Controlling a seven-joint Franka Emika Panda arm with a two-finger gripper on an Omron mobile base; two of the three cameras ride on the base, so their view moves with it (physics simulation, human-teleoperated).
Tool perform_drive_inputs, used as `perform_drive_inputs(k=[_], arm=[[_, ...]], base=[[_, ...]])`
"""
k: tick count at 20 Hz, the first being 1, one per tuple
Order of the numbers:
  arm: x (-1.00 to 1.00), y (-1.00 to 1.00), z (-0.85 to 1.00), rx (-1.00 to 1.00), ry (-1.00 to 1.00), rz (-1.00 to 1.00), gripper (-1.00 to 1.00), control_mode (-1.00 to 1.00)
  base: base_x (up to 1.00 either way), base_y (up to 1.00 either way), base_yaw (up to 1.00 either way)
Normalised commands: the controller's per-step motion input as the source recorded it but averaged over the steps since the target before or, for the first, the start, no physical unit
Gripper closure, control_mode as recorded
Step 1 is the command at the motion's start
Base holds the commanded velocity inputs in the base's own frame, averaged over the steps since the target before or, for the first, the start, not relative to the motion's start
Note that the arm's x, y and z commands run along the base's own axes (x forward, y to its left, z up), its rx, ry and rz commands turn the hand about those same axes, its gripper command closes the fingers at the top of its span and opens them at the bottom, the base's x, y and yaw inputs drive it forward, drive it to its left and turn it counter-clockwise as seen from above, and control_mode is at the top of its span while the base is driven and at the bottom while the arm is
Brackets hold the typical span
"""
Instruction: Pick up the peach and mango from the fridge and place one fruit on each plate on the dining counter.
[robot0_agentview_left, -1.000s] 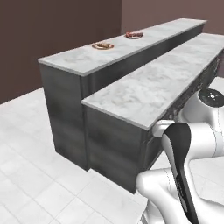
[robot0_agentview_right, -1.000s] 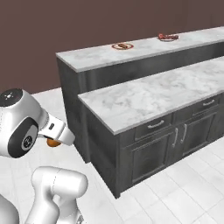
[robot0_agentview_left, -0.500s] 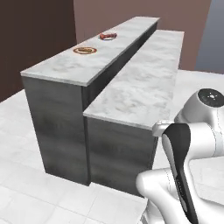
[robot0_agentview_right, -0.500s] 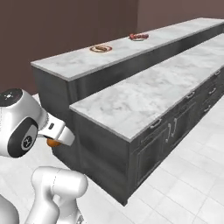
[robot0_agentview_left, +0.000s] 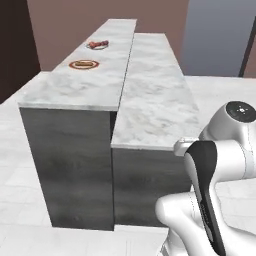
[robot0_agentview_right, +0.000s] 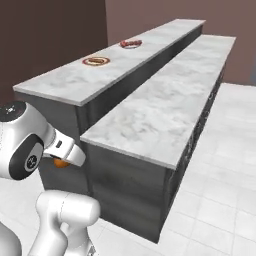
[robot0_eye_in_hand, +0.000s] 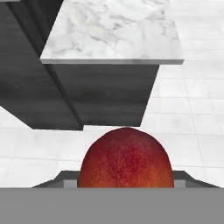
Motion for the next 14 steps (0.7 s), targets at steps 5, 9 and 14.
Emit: perform_drive_inputs(k=[5, 9, 14], arm=[[0.00, 0.00, 0.00, 0.00, 0.00, 0.00, 1.00, 1.00], [0.00, 0.00, 0.00, 0.00, 0.00, 0.00, 1.00, 1.00], [0.00, 0.00, 0.00, 0.00, 0.00, 0.00, 1.00, 1.00]], base=[[0.00, 1.00, -0.39], [0.00, 1.00, -0.37], [-0.15, 1.00, -0.38]])
